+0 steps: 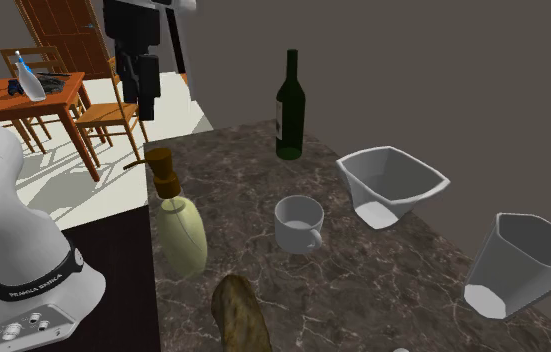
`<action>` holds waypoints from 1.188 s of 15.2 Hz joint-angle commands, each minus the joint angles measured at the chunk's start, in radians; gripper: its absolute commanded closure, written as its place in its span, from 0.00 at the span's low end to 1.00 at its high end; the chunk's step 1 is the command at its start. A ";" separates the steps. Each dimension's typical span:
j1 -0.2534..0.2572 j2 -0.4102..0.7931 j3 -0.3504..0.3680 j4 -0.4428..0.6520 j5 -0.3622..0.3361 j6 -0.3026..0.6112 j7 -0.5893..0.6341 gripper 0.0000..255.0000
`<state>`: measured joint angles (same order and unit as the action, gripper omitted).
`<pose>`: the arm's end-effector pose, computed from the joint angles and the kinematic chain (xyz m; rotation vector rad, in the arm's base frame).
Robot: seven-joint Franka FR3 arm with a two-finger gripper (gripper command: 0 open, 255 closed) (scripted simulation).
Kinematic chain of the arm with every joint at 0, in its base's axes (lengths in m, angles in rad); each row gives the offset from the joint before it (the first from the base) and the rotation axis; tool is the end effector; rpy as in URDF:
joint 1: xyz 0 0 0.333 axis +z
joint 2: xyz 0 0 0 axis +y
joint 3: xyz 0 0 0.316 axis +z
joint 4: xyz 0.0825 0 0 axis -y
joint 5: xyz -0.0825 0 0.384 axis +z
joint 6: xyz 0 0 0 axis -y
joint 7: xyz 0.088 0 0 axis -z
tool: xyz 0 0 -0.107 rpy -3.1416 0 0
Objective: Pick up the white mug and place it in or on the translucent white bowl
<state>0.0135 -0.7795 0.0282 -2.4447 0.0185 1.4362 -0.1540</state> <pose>0.2877 0.0159 0.5374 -3.0952 -0.2881 0.3572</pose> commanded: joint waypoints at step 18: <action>-0.068 0.470 -0.125 0.002 -0.115 0.609 -0.145 0.00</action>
<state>-0.0487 -0.3497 -0.0859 -2.4559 -0.0905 2.0063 -0.2847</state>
